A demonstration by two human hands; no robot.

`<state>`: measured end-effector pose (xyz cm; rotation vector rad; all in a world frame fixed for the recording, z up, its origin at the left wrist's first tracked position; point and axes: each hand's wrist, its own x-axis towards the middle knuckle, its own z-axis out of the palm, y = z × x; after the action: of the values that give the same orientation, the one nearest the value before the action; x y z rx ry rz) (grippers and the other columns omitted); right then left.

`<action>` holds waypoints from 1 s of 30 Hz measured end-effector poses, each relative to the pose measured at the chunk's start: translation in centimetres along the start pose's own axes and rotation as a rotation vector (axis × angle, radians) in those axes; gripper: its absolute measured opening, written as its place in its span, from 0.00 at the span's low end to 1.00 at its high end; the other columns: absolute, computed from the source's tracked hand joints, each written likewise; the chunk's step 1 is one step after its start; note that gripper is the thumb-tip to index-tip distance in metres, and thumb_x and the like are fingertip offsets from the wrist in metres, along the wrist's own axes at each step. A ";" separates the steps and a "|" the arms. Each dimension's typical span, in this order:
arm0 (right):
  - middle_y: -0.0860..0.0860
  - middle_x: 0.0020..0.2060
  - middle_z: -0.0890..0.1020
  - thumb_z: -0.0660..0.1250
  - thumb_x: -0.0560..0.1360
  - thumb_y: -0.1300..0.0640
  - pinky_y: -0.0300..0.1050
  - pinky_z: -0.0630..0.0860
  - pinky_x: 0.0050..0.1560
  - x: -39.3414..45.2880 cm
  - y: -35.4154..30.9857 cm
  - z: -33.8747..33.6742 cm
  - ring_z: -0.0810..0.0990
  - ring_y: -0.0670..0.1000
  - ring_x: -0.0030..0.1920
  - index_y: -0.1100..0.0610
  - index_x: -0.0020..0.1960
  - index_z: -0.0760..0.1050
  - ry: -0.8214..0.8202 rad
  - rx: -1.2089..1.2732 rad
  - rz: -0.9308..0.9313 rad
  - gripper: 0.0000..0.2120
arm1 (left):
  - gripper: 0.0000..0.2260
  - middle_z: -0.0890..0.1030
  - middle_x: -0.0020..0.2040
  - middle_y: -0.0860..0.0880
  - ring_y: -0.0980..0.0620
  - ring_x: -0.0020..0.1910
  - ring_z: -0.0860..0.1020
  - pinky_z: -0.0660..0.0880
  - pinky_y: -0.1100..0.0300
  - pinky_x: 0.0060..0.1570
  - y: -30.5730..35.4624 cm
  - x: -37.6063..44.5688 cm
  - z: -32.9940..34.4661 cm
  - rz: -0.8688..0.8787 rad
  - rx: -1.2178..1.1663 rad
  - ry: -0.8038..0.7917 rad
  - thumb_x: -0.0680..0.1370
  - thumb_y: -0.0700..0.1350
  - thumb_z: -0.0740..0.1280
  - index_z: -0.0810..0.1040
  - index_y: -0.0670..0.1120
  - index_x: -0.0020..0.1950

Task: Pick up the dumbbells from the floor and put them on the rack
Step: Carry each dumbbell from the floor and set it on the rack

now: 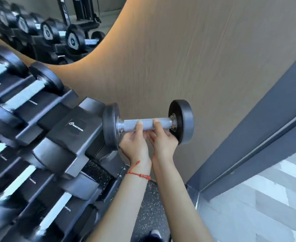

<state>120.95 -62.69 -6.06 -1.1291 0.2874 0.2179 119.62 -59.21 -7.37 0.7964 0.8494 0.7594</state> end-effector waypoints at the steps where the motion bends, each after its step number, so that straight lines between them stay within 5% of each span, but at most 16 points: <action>1: 0.53 0.30 0.81 0.70 0.71 0.59 0.44 0.78 0.41 0.9 -0.4 0.3 0.80 0.51 0.34 0.61 0.34 0.77 -0.029 -0.014 0.016 0.09 | 0.08 0.84 0.34 0.48 0.47 0.41 0.83 0.78 0.55 0.47 0.0 0.4 0.8 0.011 -0.018 0.027 0.72 0.44 0.71 0.80 0.47 0.32; 8: 0.52 0.30 0.81 0.70 0.71 0.60 0.43 0.78 0.40 5.3 -1.6 3.6 0.80 0.50 0.33 0.60 0.34 0.77 -0.223 -0.090 0.079 0.08 | 0.04 0.83 0.42 0.42 0.46 0.44 0.83 0.81 0.58 0.45 1.2 3.1 4.2 0.059 -0.153 0.188 0.74 0.41 0.68 0.79 0.41 0.41; 13: 0.56 0.34 0.82 0.70 0.71 0.60 0.47 0.79 0.45 5.4 -0.7 6.7 0.81 0.53 0.37 0.61 0.37 0.78 -0.336 -0.137 0.147 0.07 | 0.06 0.83 0.37 0.45 0.47 0.42 0.83 0.79 0.57 0.45 2.9 5.5 3.5 0.115 -0.197 0.312 0.73 0.41 0.69 0.79 0.44 0.36; 20: 0.48 0.25 0.81 0.71 0.71 0.58 0.47 0.79 0.46 3.9 2.0 11.2 0.81 0.51 0.35 0.59 0.34 0.77 -0.443 -0.218 0.208 0.09 | 0.07 0.82 0.36 0.46 0.48 0.41 0.83 0.78 0.59 0.41 5.4 8.9 0.4 0.153 -0.253 0.442 0.73 0.41 0.69 0.79 0.45 0.35; 30: 0.54 0.33 0.83 0.72 0.70 0.58 0.47 0.81 0.48 4.0 4.4 14.8 0.83 0.54 0.40 0.59 0.34 0.77 -0.538 -0.313 0.263 0.08 | 0.07 0.83 0.36 0.46 0.49 0.40 0.83 0.80 0.58 0.42 7.1 11.4 -1.4 0.148 -0.309 0.573 0.73 0.43 0.70 0.79 0.43 0.35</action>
<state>125.07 -47.28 -5.30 -1.2909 -0.0842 0.8056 121.74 -45.95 -6.00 0.3648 1.1515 1.2491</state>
